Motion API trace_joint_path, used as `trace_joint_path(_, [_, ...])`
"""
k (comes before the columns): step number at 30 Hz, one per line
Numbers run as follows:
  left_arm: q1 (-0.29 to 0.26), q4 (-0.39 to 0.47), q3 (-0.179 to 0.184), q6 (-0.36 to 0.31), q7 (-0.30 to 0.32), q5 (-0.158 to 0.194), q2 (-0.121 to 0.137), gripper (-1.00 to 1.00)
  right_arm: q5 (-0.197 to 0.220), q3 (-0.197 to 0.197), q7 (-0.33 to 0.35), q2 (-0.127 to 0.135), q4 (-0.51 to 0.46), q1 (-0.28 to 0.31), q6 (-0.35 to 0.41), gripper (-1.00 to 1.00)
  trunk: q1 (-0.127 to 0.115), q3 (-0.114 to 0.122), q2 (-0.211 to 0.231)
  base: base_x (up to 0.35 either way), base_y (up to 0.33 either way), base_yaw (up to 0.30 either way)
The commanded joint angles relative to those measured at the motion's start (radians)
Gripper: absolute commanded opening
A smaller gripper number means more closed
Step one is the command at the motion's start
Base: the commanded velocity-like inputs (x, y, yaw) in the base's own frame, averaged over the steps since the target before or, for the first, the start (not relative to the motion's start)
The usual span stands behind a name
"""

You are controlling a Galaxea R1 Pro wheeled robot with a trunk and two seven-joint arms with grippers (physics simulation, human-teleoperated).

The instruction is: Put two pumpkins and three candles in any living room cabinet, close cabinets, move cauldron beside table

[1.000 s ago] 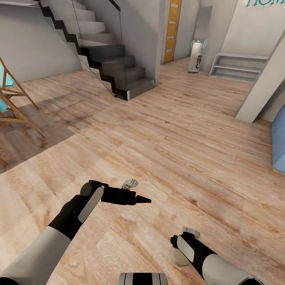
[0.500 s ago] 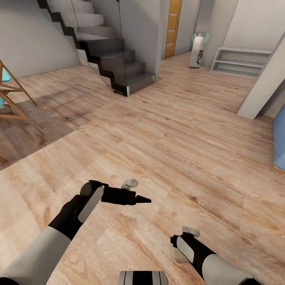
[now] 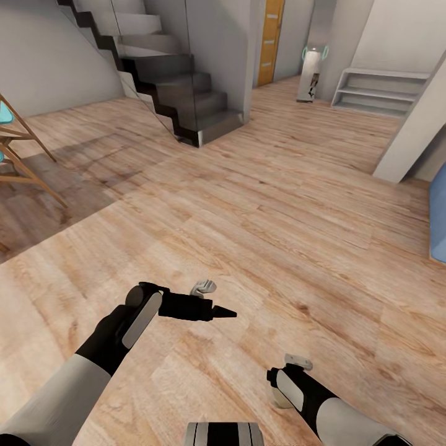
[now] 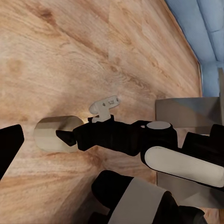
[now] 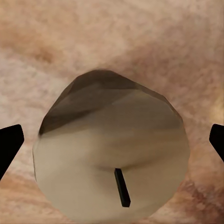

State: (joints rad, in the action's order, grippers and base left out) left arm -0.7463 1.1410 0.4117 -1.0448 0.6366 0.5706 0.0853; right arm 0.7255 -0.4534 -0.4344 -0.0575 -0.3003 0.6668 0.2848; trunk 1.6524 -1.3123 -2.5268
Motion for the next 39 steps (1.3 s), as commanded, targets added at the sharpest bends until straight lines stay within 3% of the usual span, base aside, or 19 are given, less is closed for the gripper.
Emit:
trace_joint_path(1, [-0.001, 0.0, 0.001, -0.002, 0.005, -0.003, 0.001, 1.0, 0.006, -0.008, -0.007, 0.001, -0.002, 0.0, 0.005, 1.0, 0.0, -0.001, 0.0, 0.0, 0.0, 0.0])
trace_joint_path(8, [-0.001, 0.0, 0.001, -0.002, 0.005, -0.002, 0.001, 1.0, 0.006, -0.008, -0.007, 0.001, -0.002, 0.0, 0.005, 1.0, 0.0, -0.001, 0.0, 0.0, 0.0, 0.0])
trace_joint_path(15, [-0.001, 0.0, 0.001, -0.002, 0.005, -0.003, 0.001, 1.0, 0.006, -0.008, -0.007, 0.001, -0.002, 0.0, 0.005, 1.0, 0.003, -0.028, -0.002, 0.0, 0.0, 0.0])
trace_joint_path(29, [-0.001, 0.0, 0.001, -0.002, 0.005, -0.002, 0.001, 1.0, 0.006, -0.008, -0.007, 0.0, -0.002, 0.0, 0.005, 1.0, 0.003, -0.028, -0.002, 0.0, 0.0, 0.0])
trace_joint_path(33, [-0.001, 0.0, 0.001, -0.002, 0.005, -0.002, 0.001, 1.0, 0.006, -0.008, -0.006, 0.0, -0.002, 0.0, 0.005, 1.0, 0.005, -0.043, -0.003, 0.0, 0.0, 0.0])
trace_joint_path(39, [-0.001, 0.0, 0.001, -0.002, 0.005, -0.002, 0.001, 1.0, 0.006, -0.008, -0.006, 0.0, -0.002, 0.0, 0.005, 1.0, 0.005, -0.043, -0.003, 0.0, 0.0, 0.0])
